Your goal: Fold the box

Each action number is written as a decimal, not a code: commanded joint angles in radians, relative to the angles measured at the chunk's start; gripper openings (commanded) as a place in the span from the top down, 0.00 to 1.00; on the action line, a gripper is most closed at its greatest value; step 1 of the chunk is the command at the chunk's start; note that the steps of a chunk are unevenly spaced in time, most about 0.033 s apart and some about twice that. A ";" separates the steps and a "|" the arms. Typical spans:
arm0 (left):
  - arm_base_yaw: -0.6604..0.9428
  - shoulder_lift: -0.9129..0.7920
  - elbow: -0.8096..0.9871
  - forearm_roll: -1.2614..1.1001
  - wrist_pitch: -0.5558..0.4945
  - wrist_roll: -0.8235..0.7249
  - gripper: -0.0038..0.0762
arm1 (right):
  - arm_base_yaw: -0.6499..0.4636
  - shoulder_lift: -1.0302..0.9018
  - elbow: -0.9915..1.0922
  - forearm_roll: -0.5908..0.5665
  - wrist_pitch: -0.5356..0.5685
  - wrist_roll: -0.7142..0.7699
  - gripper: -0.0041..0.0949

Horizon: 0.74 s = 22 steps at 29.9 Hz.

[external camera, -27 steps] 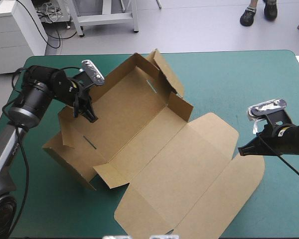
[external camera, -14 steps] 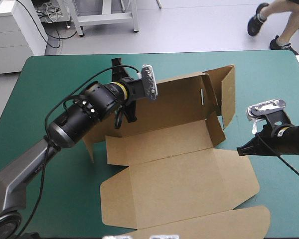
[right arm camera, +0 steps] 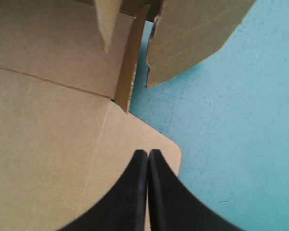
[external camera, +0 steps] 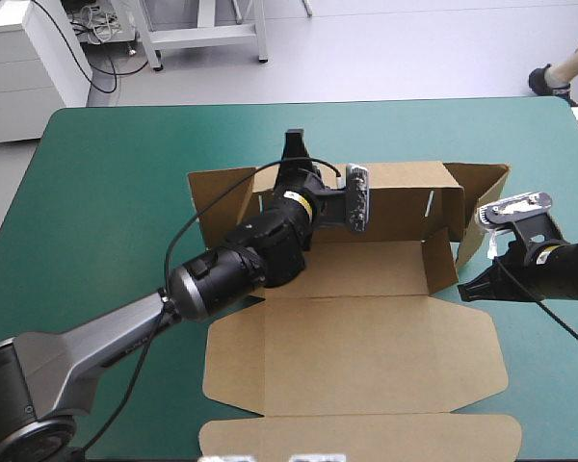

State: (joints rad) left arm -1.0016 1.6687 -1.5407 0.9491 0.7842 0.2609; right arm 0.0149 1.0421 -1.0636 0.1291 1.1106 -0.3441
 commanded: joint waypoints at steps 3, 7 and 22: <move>-0.074 -0.028 0.060 0.401 -0.038 -0.321 0.96 | -0.010 -0.018 -0.024 0.010 -0.008 -0.006 0.97; -0.086 -0.028 0.128 0.506 -0.035 -0.455 0.96 | -0.010 -0.018 -0.024 0.010 0.019 -0.006 0.97; -0.086 -0.008 0.269 0.624 0.002 -0.569 0.96 | -0.010 -0.029 -0.024 0.013 0.043 -0.006 0.97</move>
State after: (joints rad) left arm -1.0815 1.7031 -1.2515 1.5045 0.7673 -0.2767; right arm 0.0149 1.0316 -1.0636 0.1319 1.1826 -0.3441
